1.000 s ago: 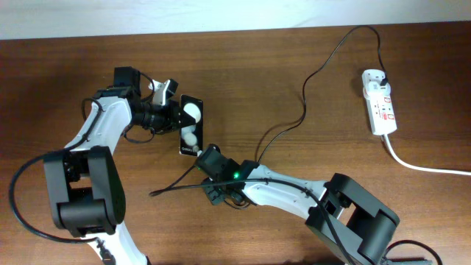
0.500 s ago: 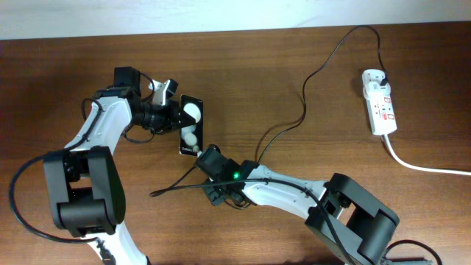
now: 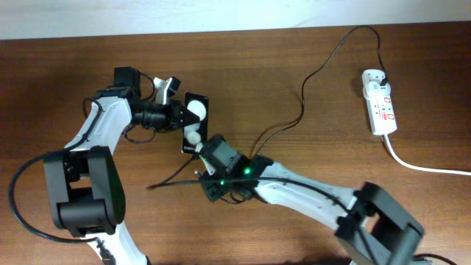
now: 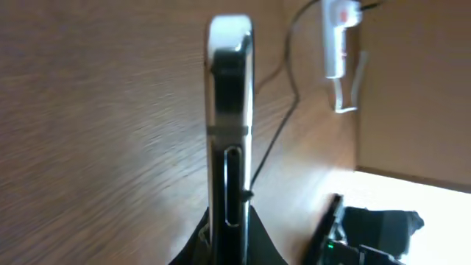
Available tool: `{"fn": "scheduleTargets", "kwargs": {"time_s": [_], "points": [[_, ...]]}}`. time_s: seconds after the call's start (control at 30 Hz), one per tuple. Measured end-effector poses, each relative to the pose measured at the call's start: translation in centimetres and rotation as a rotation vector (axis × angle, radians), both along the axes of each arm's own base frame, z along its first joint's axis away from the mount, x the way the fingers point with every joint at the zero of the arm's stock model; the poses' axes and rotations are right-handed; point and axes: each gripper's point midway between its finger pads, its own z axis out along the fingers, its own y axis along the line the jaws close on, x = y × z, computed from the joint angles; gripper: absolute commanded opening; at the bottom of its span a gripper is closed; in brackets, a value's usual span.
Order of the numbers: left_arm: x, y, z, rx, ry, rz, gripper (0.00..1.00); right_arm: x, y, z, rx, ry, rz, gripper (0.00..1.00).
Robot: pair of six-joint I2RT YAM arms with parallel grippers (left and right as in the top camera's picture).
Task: Plug charger to phone and switch on socket
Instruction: 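Close the right gripper on the connector and lift it upright, then move the held connector toward the phone's bottom port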
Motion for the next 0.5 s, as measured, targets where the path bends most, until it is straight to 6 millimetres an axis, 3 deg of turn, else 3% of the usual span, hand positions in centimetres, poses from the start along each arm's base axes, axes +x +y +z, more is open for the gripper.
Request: {"fn": "scheduleTargets", "kwargs": {"time_s": [0.1,0.2,0.3,0.33,0.43,0.5], "points": [[-0.1,0.3,1.2,-0.101,-0.04,-0.014,0.0,0.0,-0.2,1.8,0.068,0.04,0.009,0.04],[-0.7,2.0,2.2,-0.241,-0.089,0.004,0.0,-0.7,-0.7,3.1,0.125,0.079,0.028,0.04],[-1.1,3.7,2.8,-0.346,-0.116,0.046,0.0,-2.2,-1.2,1.5,0.169,0.097,0.046,0.04],[-1.2,4.3,3.1,-0.385,-0.128,0.061,0.0,-2.3,-0.4,1.2,0.258,0.076,0.054,0.04],[-1.6,4.4,3.6,-0.45,-0.142,0.064,0.0,-1.6,1.1,2.9,0.472,0.001,0.031,0.04],[-1.7,4.2,4.0,-0.47,-0.159,0.056,0.0,-1.5,0.4,2.2,0.51,0.011,-0.046,0.04]]}}
